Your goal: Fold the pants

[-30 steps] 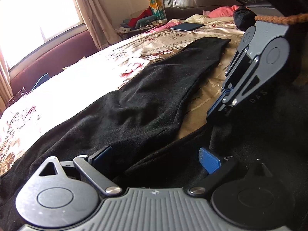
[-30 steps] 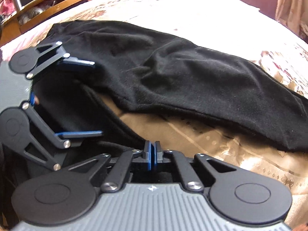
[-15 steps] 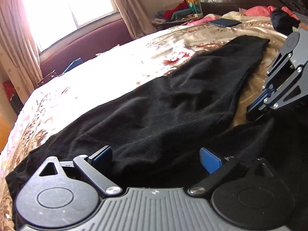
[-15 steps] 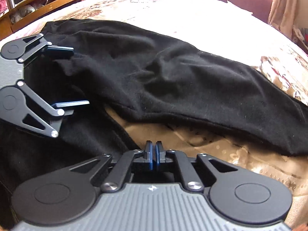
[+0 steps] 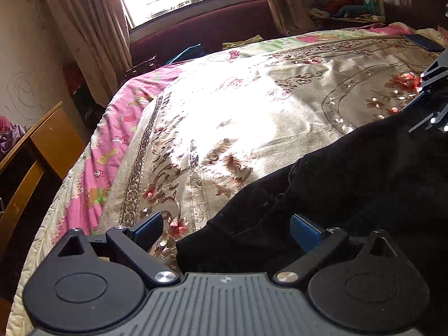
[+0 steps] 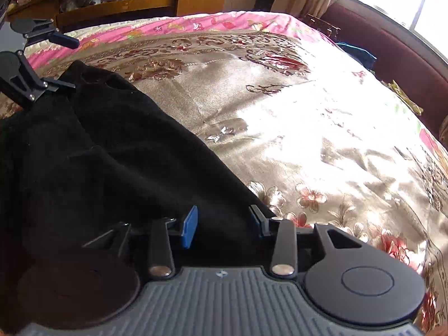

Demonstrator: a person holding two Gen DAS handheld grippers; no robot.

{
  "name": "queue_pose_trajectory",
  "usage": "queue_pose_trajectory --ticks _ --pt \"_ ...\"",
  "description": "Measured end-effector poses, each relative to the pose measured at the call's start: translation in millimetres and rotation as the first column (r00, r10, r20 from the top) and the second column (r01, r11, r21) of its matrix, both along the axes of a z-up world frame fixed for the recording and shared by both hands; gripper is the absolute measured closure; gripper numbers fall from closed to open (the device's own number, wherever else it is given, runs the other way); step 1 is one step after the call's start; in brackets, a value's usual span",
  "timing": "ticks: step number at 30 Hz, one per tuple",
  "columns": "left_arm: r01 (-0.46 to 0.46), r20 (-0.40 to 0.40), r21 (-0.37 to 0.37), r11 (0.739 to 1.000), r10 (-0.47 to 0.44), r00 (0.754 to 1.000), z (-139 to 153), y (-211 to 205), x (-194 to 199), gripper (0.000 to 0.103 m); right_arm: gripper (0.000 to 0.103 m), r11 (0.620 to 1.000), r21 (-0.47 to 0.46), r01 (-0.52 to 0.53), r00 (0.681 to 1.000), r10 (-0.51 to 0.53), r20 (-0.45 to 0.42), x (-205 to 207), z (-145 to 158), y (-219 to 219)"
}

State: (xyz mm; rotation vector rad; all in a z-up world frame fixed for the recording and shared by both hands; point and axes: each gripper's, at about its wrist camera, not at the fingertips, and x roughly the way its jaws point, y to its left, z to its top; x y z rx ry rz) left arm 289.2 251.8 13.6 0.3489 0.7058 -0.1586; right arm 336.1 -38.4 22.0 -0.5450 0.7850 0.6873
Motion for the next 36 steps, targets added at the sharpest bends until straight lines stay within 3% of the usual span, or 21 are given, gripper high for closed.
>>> queue_pose_trajectory --ticks 5,6,8,9,10,11,12,18,23,26,28,30,33,36 --pt "-0.014 -0.173 -0.093 0.996 -0.003 0.985 -30.1 9.3 27.4 0.000 0.056 0.998 -0.059 -0.005 0.998 0.002 -0.061 38.0 -25.9 14.2" --pt "-0.020 -0.183 -0.108 0.994 0.000 0.983 -34.1 10.5 28.4 0.000 0.059 0.999 -0.045 0.011 0.996 -0.015 -0.085 43.1 -28.9 11.8" --pt "-0.032 -0.187 -0.133 0.991 0.006 0.982 -35.2 11.0 29.6 0.000 0.079 0.999 -0.039 0.037 0.994 -0.041 -0.102 45.5 -29.6 10.8" --pt "-0.034 -0.188 -0.151 0.988 0.005 0.982 -33.4 11.0 28.8 0.005 0.102 0.998 -0.050 0.047 0.992 -0.052 -0.114 43.9 -29.8 8.9" --pt "-0.035 -0.189 -0.168 0.985 0.003 0.982 -31.0 12.5 30.5 0.018 0.103 0.995 -0.072 0.064 0.991 -0.073 -0.115 43.2 -30.0 9.8" --pt "-0.042 -0.182 -0.167 0.985 0.011 0.983 -26.9 12.7 29.5 0.040 0.103 0.994 -0.086 0.069 0.992 -0.078 -0.104 40.8 -29.7 9.9" --pt "-0.053 -0.176 -0.151 0.987 0.026 0.984 -23.1 13.2 30.6 0.050 0.103 0.993 -0.094 0.072 0.992 -0.081 -0.092 36.7 -27.2 8.8" --pt "-0.003 -0.099 -0.068 0.998 -0.004 0.995 4.3 0.3 13.6 0.069 0.103 0.994 -0.015 0.110 0.994 -0.110 -0.024 7.2 21.2 -5.7" --pt "0.051 0.007 -0.156 0.986 -0.051 0.999 47.7 1.6 -23.9 0.074 0.103 0.998 0.018 0.063 0.997 -0.064 0.038 -27.6 66.1 -24.0" --pt "0.091 0.029 -0.163 0.982 -0.088 0.996 59.6 -5.2 -42.9 0.075 0.089 0.999 -0.009 0.036 0.998 -0.036 0.042 -30.0 57.1 -22.3" --pt "0.115 0.035 -0.159 0.981 -0.111 0.993 61.3 -11.7 -52.5 0.075 0.070 1.000 -0.019 0.020 0.998 -0.019 0.063 -21.3 40.3 -15.6" --pt "0.136 0.044 -0.162 0.977 -0.131 0.990 63.9 -15.1 -60.9 0.075 0.060 0.998 -0.063 -0.027 0.998 0.030 0.062 -11.3 23.2 -7.7" --pt "0.165 0.065 -0.193 0.967 -0.156 0.986 67.8 -15.0 -75.0 0.075 0.059 0.989 -0.132 -0.069 0.996 0.077 0.055 4.0 3.3 -1.2" --pt "0.194 0.085 -0.237 0.952 -0.178 0.980 70.4 -11.9 -93.4 0.075 0.058 0.991 -0.114 -0.065 0.996 0.072 0.059 21.6 -2.4 1.1"
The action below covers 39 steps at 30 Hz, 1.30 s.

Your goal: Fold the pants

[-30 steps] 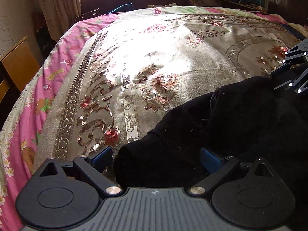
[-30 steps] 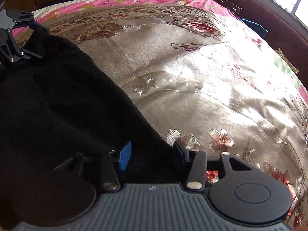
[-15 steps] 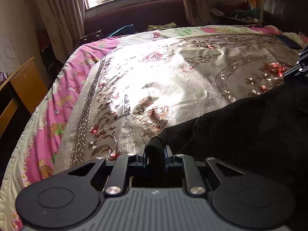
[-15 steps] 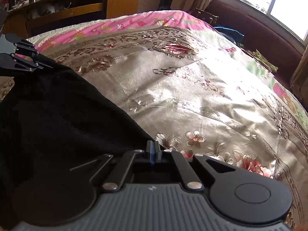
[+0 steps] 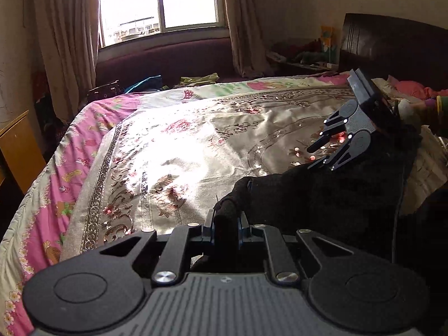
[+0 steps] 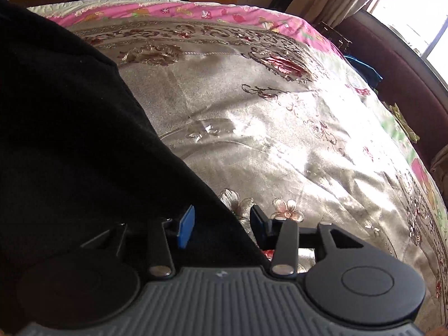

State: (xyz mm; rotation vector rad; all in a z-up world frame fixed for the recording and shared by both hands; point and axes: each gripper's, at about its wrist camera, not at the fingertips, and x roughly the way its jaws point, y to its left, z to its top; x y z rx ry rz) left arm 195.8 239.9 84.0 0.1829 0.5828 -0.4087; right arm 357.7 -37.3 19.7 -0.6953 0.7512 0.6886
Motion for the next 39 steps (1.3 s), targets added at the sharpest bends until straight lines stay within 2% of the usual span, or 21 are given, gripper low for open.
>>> queue_pose_trajectory --ticks 3,7,10,13,14,15,16,17,20,22,24,25,26,28,32,34,36,39 --pt "0.038 0.016 -0.031 0.999 -0.038 0.999 4.4 2.2 -27.7 0.075 0.056 1.000 -0.009 -0.030 0.999 0.030 -0.029 8.2 -3.4 8.6" --pt "0.045 0.025 -0.072 0.996 -0.043 0.999 10.2 8.5 -60.7 0.077 0.052 0.985 -0.074 -0.153 0.983 0.145 -0.113 -9.9 -12.9 23.9" --pt "0.060 0.038 -0.087 0.994 -0.057 0.998 15.5 9.8 -84.1 0.078 0.052 0.979 -0.091 -0.184 0.979 0.174 -0.106 -26.9 -13.2 29.1" --pt "0.067 0.027 -0.101 0.993 -0.064 0.998 16.2 11.7 -95.5 0.086 0.056 0.977 -0.103 -0.185 0.979 0.174 -0.109 -37.5 -8.4 31.6" --pt "0.065 0.027 -0.103 0.993 -0.063 0.998 16.3 12.1 -97.6 0.086 0.059 0.976 -0.109 -0.189 0.978 0.177 -0.108 -41.5 -7.0 32.4" --pt "0.061 0.028 -0.107 0.992 -0.058 0.998 15.6 12.7 -98.9 0.086 0.078 0.975 -0.115 -0.191 0.979 0.180 -0.101 -47.5 -5.0 32.4" --pt "0.049 0.023 -0.125 0.991 -0.047 0.999 12.8 14.5 -98.6 0.086 0.102 0.974 -0.135 -0.181 0.982 0.171 -0.085 -52.9 -4.4 32.6" --pt "0.041 0.011 -0.140 0.989 -0.040 0.999 9.2 15.4 -97.7 0.086 0.101 0.974 -0.158 -0.161 0.986 0.152 -0.069 -57.6 -4.5 32.1" --pt "0.004 -0.010 -0.108 0.994 -0.005 1.000 -3.3 12.5 -97.6 0.086 0.101 0.982 -0.151 -0.117 0.992 0.110 -0.058 -71.1 0.3 23.8" --pt "-0.005 -0.046 -0.138 0.990 -0.002 0.999 -7.7 9.2 -102.4 0.086 0.101 0.987 -0.131 -0.095 0.994 0.088 -0.061 -79.3 3.0 18.4" --pt "0.019 -0.029 -0.101 0.995 -0.022 0.999 -9.4 -3.4 -112.7 0.080 0.101 0.990 -0.118 -0.073 0.996 0.066 -0.066 -83.4 2.6 15.7" --pt "0.025 -0.008 -0.058 0.998 -0.026 1.000 -10.8 -12.6 -119.7 0.068 0.101 0.991 -0.115 -0.067 0.996 0.059 -0.070 -84.7 2.1 15.9" --pt "0.029 0.014 -0.002 1.000 -0.029 0.999 -13.4 -23.2 -126.2 0.051 0.101 0.991 -0.115 -0.068 0.996 0.061 -0.066 -85.7 1.7 15.9" --pt "0.025 0.054 0.103 0.994 -0.031 0.998 -24.5 -42.6 -135.8 0.039 0.101 0.991 -0.114 -0.066 0.997 0.060 -0.056 -86.3 -0.1 16.3" --pt "0.039 0.071 0.296 0.955 -0.063 0.995 -57.7 -75.6 -141.9 0.039 0.093 0.992 -0.110 -0.059 0.998 0.059 -0.009 -85.1 -1.9 16.9" --pt "0.027 0.091 0.366 0.930 -0.065 0.994 -71.4 -85.6 -139.7 0.039 0.078 0.986 -0.133 -0.097 0.995 0.101 0.024 -87.8 -4.5 17.6" --pt "-0.001 0.101 0.401 0.916 -0.043 0.994 -79.7 -89.9 -132.7 0.039 0.070 0.980 -0.146 -0.138 0.988 0.147 0.051 -90.4 -7.0 19.2" --pt "-0.002 0.069 0.393 0.920 -0.028 0.997 -85.5 -87.6 -118.3 0.040 0.060 0.969 -0.155 -0.193 0.977 0.205 0.065 -90.8 -13.0 25.0"
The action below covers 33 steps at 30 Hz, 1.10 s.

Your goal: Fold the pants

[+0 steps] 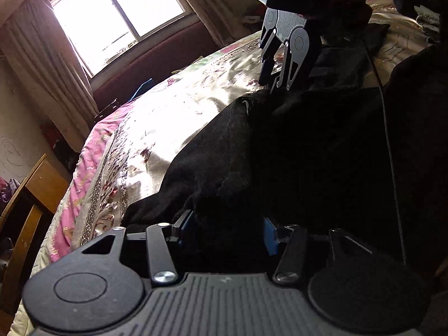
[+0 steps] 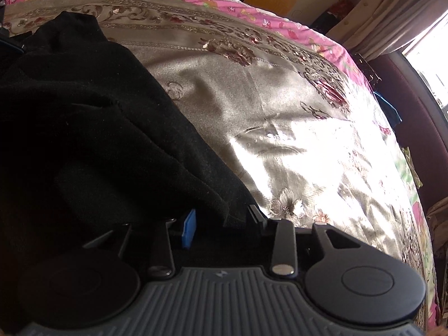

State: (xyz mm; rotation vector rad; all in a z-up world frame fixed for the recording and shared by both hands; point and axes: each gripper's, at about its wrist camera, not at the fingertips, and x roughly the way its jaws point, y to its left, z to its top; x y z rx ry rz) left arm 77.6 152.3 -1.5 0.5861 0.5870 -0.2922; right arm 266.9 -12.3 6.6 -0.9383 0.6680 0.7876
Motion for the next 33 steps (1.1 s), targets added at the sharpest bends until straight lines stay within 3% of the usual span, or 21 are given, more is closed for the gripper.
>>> queue_pose_trajectory --ticks 2,4,5,6,9,14,18,20,23,28,30,33 --pt "-0.005 -0.027 -0.033 0.999 0.004 1.000 3.2 6.7 6.5 0.050 0.058 0.999 -0.015 -0.034 0.999 0.034 0.010 2.0 -7.0 6.4" --pt "-0.018 -0.052 -0.099 0.995 0.012 0.999 14.1 18.9 10.5 0.059 0.064 0.999 -0.021 -0.030 0.999 0.030 0.026 8.0 -12.1 12.3" --pt "-0.032 -0.054 -0.119 0.992 0.026 0.998 20.9 25.7 11.0 0.067 0.073 1.000 -0.002 -0.017 1.000 0.017 0.014 12.2 -11.0 12.8" --pt "-0.047 -0.050 -0.134 0.990 0.040 0.998 27.3 31.9 12.4 0.069 0.099 1.000 0.020 0.012 1.000 -0.012 -0.012 18.0 -8.8 12.7" --pt "-0.091 -0.020 -0.186 0.978 0.089 0.996 45.2 51.7 20.1 0.075 0.100 0.989 0.097 0.112 0.991 -0.104 -0.079 28.0 6.3 4.7" --pt "-0.122 0.090 -0.196 0.973 0.142 0.986 70.8 69.5 44.9 0.077 0.100 0.973 0.148 0.178 0.984 -0.176 -0.028 7.1 58.4 -4.0" --pt "-0.114 0.160 -0.198 0.974 0.147 0.976 89.0 86.9 30.8 0.077 0.100 0.952 0.218 0.215 0.976 -0.218 -0.010 -49.0 118.3 -14.6" --pt "-0.118 0.162 -0.193 0.974 0.150 0.975 87.5 96.5 11.3 0.076 0.100 0.957 0.212 0.199 0.980 -0.197 -0.027 -98.6 128.1 -11.9" --pt "-0.143 0.095 -0.196 0.970 0.164 0.982 67.3 106.9 -18.6 0.076 0.100 0.966 0.187 0.178 0.980 -0.156 -0.124 -167.9 104.1 -0.7" --pt "-0.198 -0.008 -0.196 0.960 0.200 0.980 21.6 110.9 -60.0 0.076 0.100 0.959 0.131 0.253 0.926 -0.201 -0.319 -228.2 21.0 12.9" --pt "-0.214 -0.017 -0.189 0.958 0.215 0.977 12.1 108.8 -74.6 0.076 0.100 0.964 0.109 0.241 0.919 -0.191 -0.344 -244.9 1.2 20.2" --pt "-0.226 -0.016 -0.217 0.950 0.228 0.973 13.8 112.6 -85.4 0.076 0.100 0.971 0.098 0.219 0.928 -0.176 -0.330 -254.9 1.1 25.4"
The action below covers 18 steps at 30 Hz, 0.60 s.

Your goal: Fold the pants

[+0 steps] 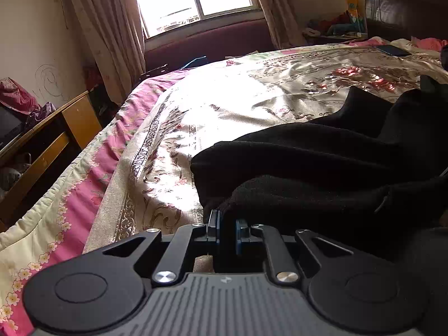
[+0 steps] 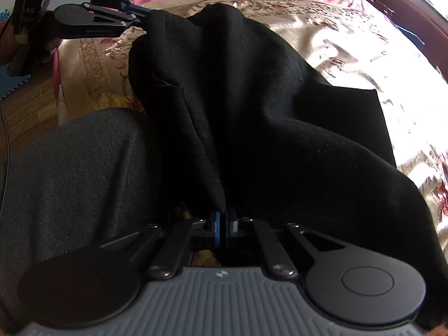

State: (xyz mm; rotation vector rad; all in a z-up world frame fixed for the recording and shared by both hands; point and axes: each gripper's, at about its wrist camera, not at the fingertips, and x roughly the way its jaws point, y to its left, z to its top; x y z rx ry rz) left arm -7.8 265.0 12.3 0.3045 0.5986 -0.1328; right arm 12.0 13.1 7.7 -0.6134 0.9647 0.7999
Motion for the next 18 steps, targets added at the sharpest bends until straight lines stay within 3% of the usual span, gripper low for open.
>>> queue_pose_trajectory --ticks 3,5,8,12,15,18 --pt "-0.009 0.012 -0.023 1.000 0.009 1.000 5.9 3.9 -4.0 0.076 0.100 1.000 0.002 0.011 1.000 -0.011 0.003 -0.2 7.4 -0.2" --pt "-0.006 -0.003 -0.022 1.000 0.006 1.000 -1.1 3.5 -6.3 0.077 0.100 1.000 -0.029 -0.009 1.000 0.010 0.030 -3.4 -0.6 2.6" --pt "-0.011 -0.032 0.005 1.000 0.011 0.999 -19.5 2.4 -8.5 0.077 0.097 0.998 -0.053 0.034 0.999 -0.035 -0.014 -0.3 -23.5 8.1" --pt "-0.030 -0.030 -0.002 1.000 0.030 0.999 -20.2 6.8 -15.6 0.075 0.094 0.996 -0.094 0.000 0.999 0.004 0.045 -7.3 -34.0 16.2" --pt "-0.025 -0.019 0.070 0.997 0.026 0.999 -15.5 2.7 -23.6 0.072 0.091 0.995 -0.102 -0.022 0.998 0.028 0.061 -12.1 -33.5 17.1" --pt "-0.020 -0.024 0.070 0.997 0.022 0.999 -8.1 3.2 -32.0 0.070 0.089 0.994 -0.103 -0.026 0.998 0.032 0.062 -14.4 -29.5 17.8"
